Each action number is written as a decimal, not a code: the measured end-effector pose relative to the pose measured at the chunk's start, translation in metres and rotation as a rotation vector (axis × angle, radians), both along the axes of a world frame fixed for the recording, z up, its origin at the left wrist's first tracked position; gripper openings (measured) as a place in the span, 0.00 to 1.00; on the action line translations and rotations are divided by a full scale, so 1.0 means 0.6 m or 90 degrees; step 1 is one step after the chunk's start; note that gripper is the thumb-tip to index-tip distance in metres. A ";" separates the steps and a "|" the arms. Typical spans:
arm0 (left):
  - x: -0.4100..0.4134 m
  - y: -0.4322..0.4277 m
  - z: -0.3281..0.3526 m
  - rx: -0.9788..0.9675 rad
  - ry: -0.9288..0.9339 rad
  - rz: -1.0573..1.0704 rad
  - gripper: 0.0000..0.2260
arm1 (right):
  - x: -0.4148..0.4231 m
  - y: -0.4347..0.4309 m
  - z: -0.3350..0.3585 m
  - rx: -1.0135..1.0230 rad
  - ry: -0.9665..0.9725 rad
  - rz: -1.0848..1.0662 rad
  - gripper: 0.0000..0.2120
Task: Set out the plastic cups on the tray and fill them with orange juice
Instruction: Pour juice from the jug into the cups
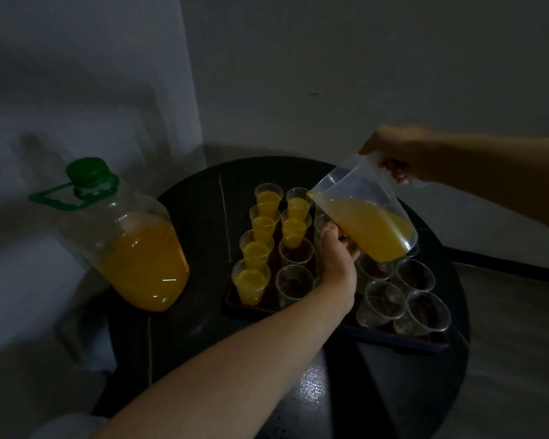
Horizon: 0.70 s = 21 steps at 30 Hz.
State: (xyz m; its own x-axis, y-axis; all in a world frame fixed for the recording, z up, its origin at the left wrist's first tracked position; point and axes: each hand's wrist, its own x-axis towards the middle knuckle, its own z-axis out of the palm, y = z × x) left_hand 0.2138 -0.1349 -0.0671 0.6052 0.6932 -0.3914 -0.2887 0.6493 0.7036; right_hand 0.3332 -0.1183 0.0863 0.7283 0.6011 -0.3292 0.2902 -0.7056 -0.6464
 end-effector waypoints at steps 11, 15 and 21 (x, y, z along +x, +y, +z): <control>-0.037 -0.023 0.010 -0.013 -0.024 0.017 0.17 | -0.031 -0.034 0.018 0.006 0.025 0.005 0.11; -0.054 -0.036 0.008 -0.012 -0.014 0.006 0.18 | -0.051 -0.046 0.023 0.023 0.028 0.019 0.10; -0.080 -0.060 0.006 -0.050 -0.023 0.006 0.18 | -0.075 -0.061 0.016 -0.004 0.037 0.038 0.10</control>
